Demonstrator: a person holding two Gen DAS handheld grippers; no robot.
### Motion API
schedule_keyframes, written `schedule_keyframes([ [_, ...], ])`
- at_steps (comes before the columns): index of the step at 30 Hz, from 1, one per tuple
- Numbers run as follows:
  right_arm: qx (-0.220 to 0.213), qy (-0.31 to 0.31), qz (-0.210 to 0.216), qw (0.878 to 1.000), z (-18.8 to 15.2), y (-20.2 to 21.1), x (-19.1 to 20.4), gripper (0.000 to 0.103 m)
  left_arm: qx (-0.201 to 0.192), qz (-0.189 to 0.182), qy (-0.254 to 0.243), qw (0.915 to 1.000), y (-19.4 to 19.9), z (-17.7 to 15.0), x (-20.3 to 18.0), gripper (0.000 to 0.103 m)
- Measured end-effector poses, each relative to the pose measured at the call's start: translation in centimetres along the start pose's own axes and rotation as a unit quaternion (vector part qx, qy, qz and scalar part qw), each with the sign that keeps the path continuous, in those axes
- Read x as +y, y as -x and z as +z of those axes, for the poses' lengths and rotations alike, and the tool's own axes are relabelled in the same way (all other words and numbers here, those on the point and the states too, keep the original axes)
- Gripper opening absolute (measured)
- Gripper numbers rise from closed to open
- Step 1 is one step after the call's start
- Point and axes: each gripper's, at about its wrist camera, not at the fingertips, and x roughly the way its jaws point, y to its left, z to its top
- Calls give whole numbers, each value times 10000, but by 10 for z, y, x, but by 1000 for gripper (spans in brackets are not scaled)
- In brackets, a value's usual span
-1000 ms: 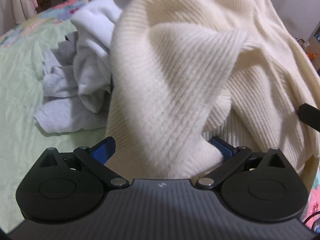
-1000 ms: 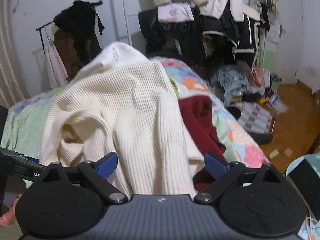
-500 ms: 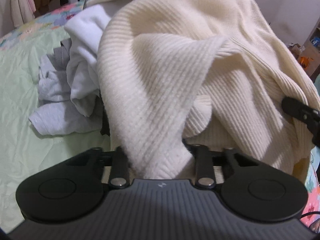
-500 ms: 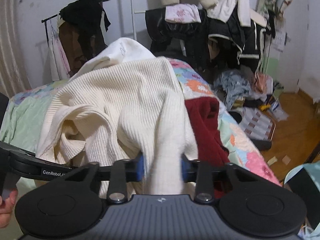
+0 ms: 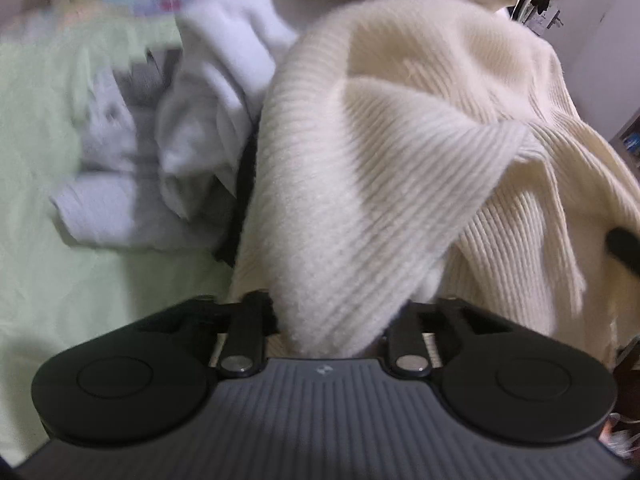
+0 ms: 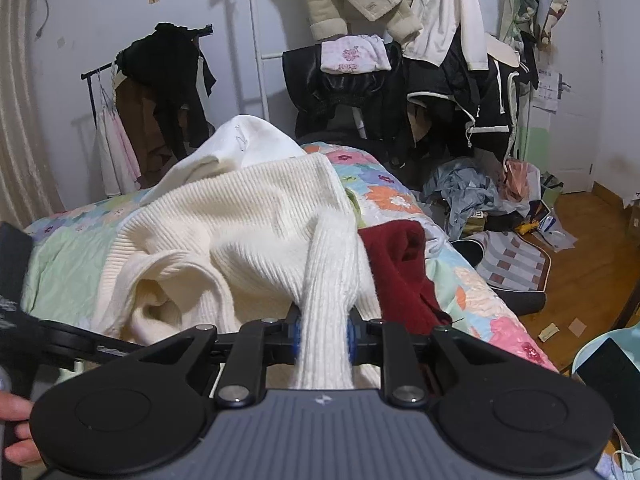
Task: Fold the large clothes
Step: 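Lift the cream sweater off the pile with both grippers and swing it onto the open bed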
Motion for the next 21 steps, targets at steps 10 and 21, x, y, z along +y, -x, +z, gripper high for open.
schedule_keyframes([
  [10, -756, 191, 1016, 9918, 48, 59, 31, 19, -1826, 1197, 79, 9758, 99, 3, 26, 9],
  [21, -869, 1022, 3344, 9328, 99, 58, 181, 19, -2699, 2882, 1144, 9116, 220, -19, 188, 9],
])
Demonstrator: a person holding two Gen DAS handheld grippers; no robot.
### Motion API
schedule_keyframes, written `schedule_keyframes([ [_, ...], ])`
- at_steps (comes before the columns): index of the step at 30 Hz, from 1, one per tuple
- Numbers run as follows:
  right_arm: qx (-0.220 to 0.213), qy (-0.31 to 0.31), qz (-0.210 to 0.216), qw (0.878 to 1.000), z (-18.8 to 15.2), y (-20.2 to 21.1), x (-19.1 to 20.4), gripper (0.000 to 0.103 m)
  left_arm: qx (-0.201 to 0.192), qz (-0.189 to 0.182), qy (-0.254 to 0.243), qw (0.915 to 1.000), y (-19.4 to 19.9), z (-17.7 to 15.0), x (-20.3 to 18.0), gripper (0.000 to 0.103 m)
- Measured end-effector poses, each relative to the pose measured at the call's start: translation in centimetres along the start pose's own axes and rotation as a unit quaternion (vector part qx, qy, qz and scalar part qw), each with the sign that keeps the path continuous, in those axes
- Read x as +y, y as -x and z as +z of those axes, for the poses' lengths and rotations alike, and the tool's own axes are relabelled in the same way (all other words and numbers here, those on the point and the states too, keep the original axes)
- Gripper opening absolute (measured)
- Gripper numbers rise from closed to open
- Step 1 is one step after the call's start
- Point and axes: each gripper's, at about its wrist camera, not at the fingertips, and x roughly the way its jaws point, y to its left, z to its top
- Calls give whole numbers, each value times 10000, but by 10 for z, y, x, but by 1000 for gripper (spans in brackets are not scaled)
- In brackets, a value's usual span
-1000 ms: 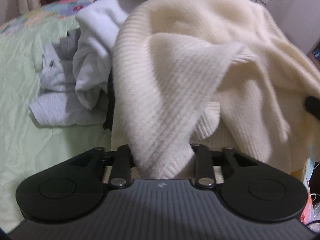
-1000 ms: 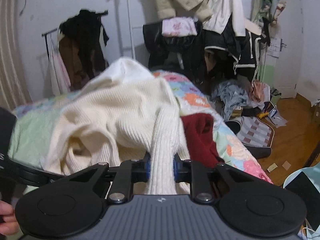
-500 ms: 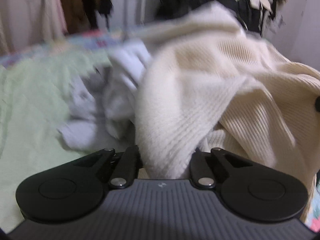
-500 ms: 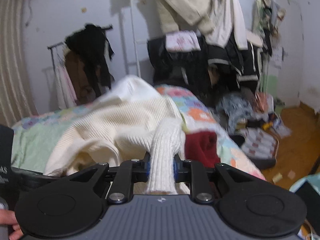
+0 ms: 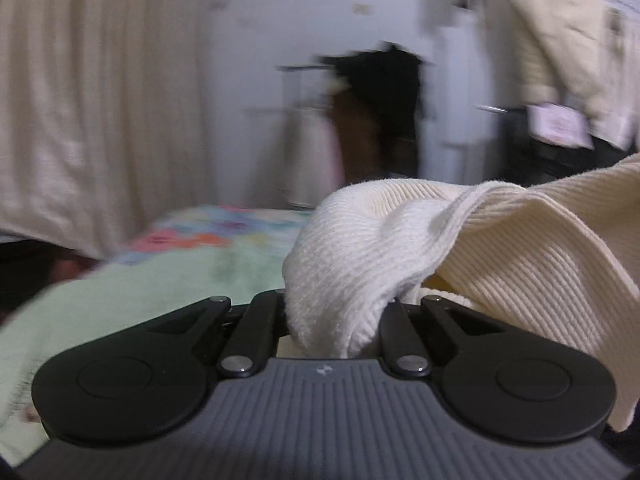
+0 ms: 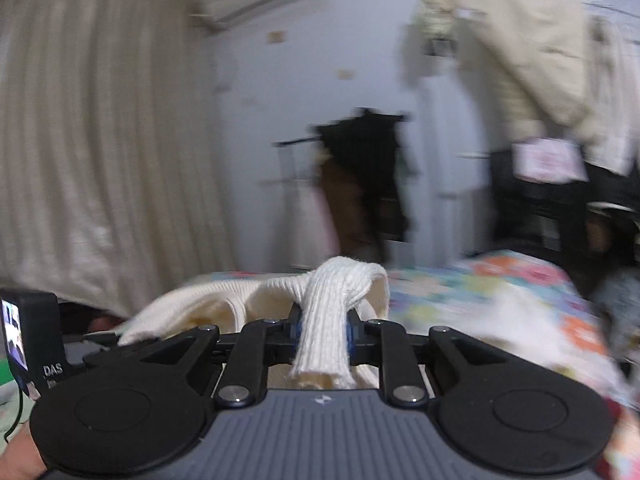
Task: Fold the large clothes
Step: 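Lift the cream sweater off the pile with both grippers and swing it onto the open bed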
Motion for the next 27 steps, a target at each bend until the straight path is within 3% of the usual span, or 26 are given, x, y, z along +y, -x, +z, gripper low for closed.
schedule_keyframes([
  [2, 60, 10, 343, 9994, 2, -33, 15, 19, 114, 336, 312, 9989, -7, 7, 48, 9],
  [5, 326, 25, 818, 9961, 0, -111, 42, 19, 634, 824, 613, 9927, -52, -12, 108, 10],
  [7, 699, -102, 1136, 9910, -11, -170, 52, 20, 1358, 1213, 669, 9810, -91, -37, 144, 15],
  [8, 1001, -237, 1274, 9865, -23, -209, 64, 27, 1740, 1398, 694, 9723, -110, -50, 163, 17],
  [9, 1358, -384, 1296, 9815, -39, -248, 71, 34, 2297, 1519, 707, 9587, -128, -68, 180, 17],
  [10, 1707, -537, 1124, 9774, -52, -276, 70, 34, 2606, 1526, 757, 9503, -137, -80, 191, 18],
  [11, 2045, -689, 950, 9718, -66, -303, 68, 36, 2707, 1472, 823, 9478, -139, -88, 199, 20],
  [13, 2466, -981, 608, 9622, -93, -326, 58, 36, 2732, 1334, 950, 9479, -136, -96, 211, 23],
  [16, 2499, -1158, 759, 9583, -106, -319, 48, 37, 2430, 896, 705, 9633, -122, -80, 208, 34],
  [19, 2870, -873, 934, 9494, -122, -311, 44, 47, 2279, 629, 102, 9716, -120, -72, 188, 44],
  [21, 3162, -673, 1147, 9393, -133, -312, 50, 50, 2158, 541, -925, 9705, -134, -58, 155, 52],
  [24, 3513, -182, 1586, 9226, -152, -303, 70, 53, 2244, 688, -1073, 9661, -146, -48, 148, 57],
  [26, 3573, 108, 1705, 9182, -160, -295, 81, 57, 2312, 772, -1093, 9637, -155, -41, 145, 57],
  [27, 3614, 334, 1779, 9147, -165, -294, 90, 57, 2430, 693, -418, 9666, -165, -32, 160, 57],
])
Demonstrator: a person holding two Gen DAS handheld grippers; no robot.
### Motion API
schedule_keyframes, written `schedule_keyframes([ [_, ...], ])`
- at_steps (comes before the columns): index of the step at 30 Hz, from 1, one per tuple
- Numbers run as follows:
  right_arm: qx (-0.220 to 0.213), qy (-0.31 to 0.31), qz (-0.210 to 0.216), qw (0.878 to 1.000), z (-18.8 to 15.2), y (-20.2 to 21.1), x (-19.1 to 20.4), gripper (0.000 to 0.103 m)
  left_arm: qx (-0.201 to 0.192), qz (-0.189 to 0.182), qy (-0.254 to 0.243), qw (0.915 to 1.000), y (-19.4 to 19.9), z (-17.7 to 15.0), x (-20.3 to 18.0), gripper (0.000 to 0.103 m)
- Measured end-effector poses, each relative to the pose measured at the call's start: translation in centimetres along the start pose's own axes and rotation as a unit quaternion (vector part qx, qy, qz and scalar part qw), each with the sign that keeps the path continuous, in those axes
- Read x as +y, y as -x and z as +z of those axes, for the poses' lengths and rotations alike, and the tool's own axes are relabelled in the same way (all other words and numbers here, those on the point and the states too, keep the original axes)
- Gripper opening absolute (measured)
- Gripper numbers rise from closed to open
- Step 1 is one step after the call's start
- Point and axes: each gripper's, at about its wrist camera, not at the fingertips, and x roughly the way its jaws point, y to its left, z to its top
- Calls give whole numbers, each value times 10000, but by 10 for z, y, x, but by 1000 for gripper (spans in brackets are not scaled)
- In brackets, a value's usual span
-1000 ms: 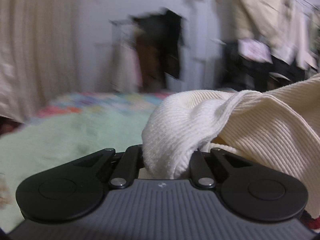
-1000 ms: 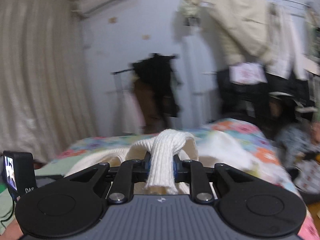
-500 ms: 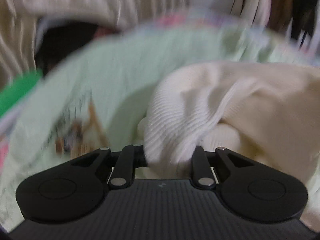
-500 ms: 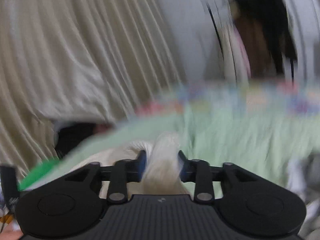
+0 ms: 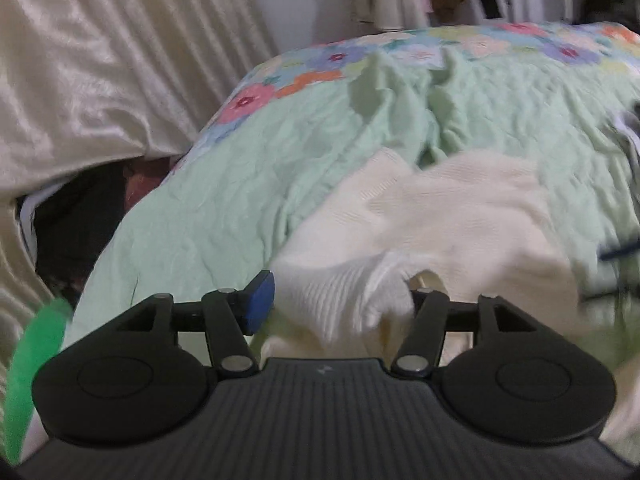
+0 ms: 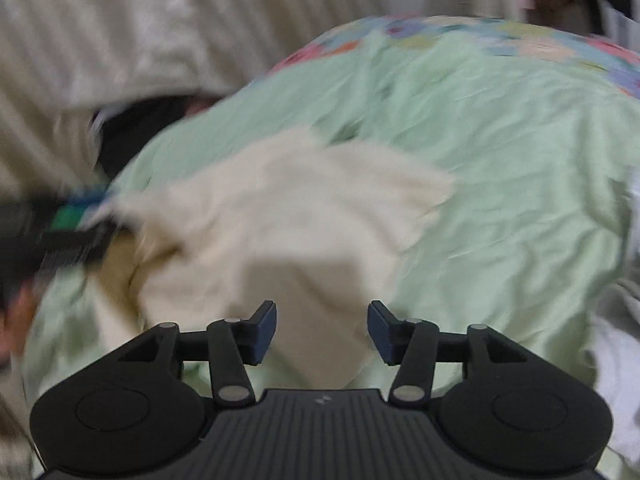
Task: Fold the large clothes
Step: 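Lift the cream sweater off the pile with both grippers and swing it onto the open bed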
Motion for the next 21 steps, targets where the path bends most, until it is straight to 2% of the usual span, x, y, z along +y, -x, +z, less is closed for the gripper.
schedule_keyframes([
  [2, 177, 536, -82, 9984, -3, -12, 19, 60, 78, -123, 502, 9986, -9, 6, 14, 57],
  [4, 354, 998, -214, 9941, -3, -29, 34, 59, -68, -225, 819, 9964, -16, -1, 23, 57],
  [5, 413, 1021, -257, 9936, -1, -35, 35, 58, -155, -284, 946, 9950, -20, -5, 27, 57],
  [7, 540, 969, -253, 9935, 2, -46, 33, 31, -399, -474, 717, 9955, -23, -24, 29, 57],
  [8, 571, 907, -213, 9940, 3, -47, 31, 8, -406, -524, 618, 9959, -24, -30, 32, 57],
  [10, 565, 659, -90, 9962, 8, -44, 27, 9, -425, -610, 432, 9963, -26, -43, 39, 58],
  [12, 239, 497, -217, 9982, 13, -33, 27, 8, -575, -458, 561, 9957, -19, -45, 55, 60],
  [16, -509, 302, -400, 9974, 24, -11, 34, 8, -960, -529, 610, 9921, 4, -46, 64, 64],
  [18, -1039, 317, -470, 9930, 38, 4, 45, 8, -1226, -445, 300, 9910, 20, -47, 56, 78],
  [19, -1209, 320, -455, 9911, 44, 7, 49, 8, -1342, -362, 164, 9902, 27, -47, 52, 82],
  [21, -1370, 314, -327, 9895, 58, 11, 56, 8, -1658, -37, -151, 9860, 40, -47, 42, 98],
])
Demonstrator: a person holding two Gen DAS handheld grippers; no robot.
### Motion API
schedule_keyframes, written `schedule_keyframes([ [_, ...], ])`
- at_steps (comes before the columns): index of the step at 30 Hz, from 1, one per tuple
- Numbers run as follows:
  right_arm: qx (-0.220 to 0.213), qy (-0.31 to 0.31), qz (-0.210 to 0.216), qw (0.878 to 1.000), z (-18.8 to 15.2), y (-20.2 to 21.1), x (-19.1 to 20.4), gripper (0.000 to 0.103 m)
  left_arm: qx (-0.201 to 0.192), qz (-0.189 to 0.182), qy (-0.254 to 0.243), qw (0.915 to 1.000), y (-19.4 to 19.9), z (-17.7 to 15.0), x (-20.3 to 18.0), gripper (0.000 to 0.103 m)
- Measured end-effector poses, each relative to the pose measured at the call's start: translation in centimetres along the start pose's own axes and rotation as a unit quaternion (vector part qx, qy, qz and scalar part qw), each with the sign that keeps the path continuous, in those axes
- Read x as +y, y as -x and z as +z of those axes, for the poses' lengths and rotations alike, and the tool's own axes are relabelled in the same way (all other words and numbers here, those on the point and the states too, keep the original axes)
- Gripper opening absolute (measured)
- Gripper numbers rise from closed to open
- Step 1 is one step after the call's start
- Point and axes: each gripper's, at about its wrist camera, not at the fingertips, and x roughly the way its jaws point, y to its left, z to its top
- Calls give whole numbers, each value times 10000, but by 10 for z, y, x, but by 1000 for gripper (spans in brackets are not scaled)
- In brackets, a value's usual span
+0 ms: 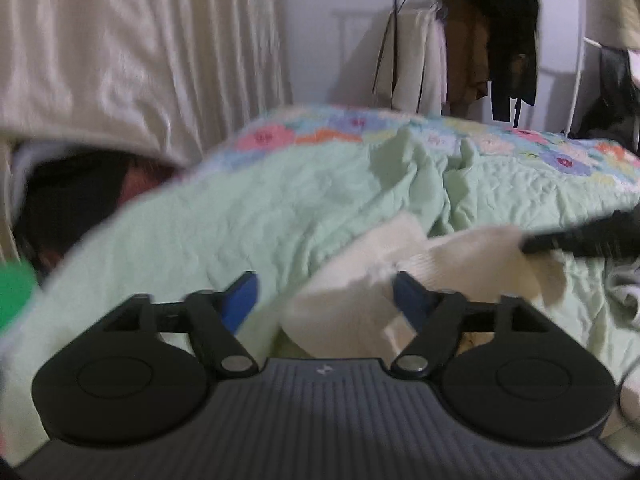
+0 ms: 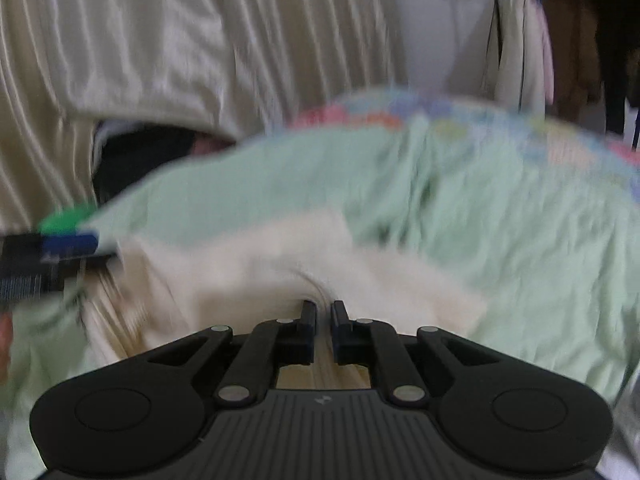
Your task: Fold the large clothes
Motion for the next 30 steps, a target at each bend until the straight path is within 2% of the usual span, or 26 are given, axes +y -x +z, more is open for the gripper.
schedule_keyframes([
  [3, -279, 103, 216, 9993, 25, -1, 13, 8, -434, 361, -458, 9974, 12, 3, -13, 103],
  [8, -493, 407, 649, 9958, 54, 3, 38, 8, -561, 253, -883, 9942, 6, 2, -32, 103],
  [10, -457, 591, 847, 9936, 60, 9, 51, 8, -572, 222, -1035, 9927, 1, 3, -42, 103],
  [12, -330, 698, 1096, 9910, 65, 17, 61, 8, -638, 288, -971, 9928, -6, 8, -49, 103],
  [14, -241, 812, 1256, 9885, 65, 22, 68, 8, -780, -35, -819, 9936, -9, 12, -54, 103],
  [16, -174, 911, 1382, 9860, 65, 26, 74, 8, -980, -306, -985, 9898, -10, 12, -67, 103],
  [17, -130, 980, 1573, 9826, 65, 30, 78, 5, -992, -271, -1068, 9890, -11, 11, -70, 98],
  [18, -120, 955, 1740, 9800, 67, 31, 79, 4, -929, -169, -1191, 9884, -16, 11, -80, 69],
  [19, -105, 928, 1916, 9770, 68, 33, 80, 4, -642, -254, -969, 9929, -24, 14, -79, 42],
  [20, -43, 864, 2177, 9722, 69, 35, 79, 4, -349, -345, -716, 9962, -33, 18, -77, 10],
  [21, -63, 790, 2138, 9737, 69, 37, 77, 3, -25, -482, -198, 9986, -45, 21, -67, 8],
  [22, -86, 708, 2091, 9753, 69, 38, 75, 3, 50, -498, -49, 9987, -48, 21, -64, 8],
  [23, -140, 524, 1948, 9793, 68, 40, 67, 5, 282, -530, 436, 9972, -59, 21, -52, 8],
  [25, -163, 152, 1683, 9855, 63, 40, 49, 23, 393, -565, 842, 9941, -70, 17, -34, 8],
  [26, -130, -25, 1546, 9879, 59, 40, 40, 41, 397, -529, 870, 9940, -72, 14, -28, 8],
  [27, -2, -69, 1227, 9924, 50, 38, 30, 59, 406, -515, 918, 9936, -72, 12, -23, 8],
  [29, 335, -18, 526, 9981, 32, 29, 18, 76, 393, -550, 1113, 9915, -74, 8, -12, 8],
  [30, 504, -220, 343, 9979, 25, 22, 9, 77, 400, -631, 1282, 9889, -75, 7, -7, 8],
])
